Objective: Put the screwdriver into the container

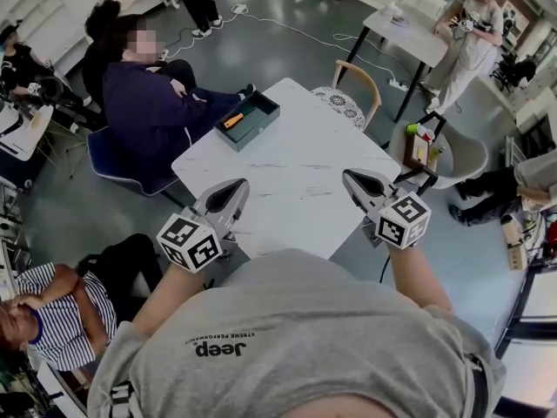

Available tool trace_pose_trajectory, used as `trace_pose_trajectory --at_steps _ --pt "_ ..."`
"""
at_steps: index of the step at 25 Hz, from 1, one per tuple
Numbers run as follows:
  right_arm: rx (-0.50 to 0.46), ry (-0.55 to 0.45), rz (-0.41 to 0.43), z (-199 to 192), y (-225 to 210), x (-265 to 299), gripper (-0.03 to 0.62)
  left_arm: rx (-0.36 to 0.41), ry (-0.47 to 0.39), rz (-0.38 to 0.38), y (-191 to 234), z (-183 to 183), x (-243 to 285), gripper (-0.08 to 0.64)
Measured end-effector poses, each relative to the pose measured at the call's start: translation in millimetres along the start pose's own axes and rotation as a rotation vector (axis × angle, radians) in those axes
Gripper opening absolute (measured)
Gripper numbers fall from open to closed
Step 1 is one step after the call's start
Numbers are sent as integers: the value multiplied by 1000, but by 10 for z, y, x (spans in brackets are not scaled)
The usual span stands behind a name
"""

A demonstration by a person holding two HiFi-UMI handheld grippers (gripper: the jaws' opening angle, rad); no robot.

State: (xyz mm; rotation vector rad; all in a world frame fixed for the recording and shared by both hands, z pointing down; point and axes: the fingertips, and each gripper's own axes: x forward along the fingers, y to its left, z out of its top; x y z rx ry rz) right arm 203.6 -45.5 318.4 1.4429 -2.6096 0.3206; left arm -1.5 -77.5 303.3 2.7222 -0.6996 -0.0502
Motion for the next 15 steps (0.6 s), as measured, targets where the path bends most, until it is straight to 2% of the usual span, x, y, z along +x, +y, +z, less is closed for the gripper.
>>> trace_pose_trajectory --at_steps 15 --pt "2 -1 15 -42 81 32 8 -5 -4 7 19 -31 -73 3"
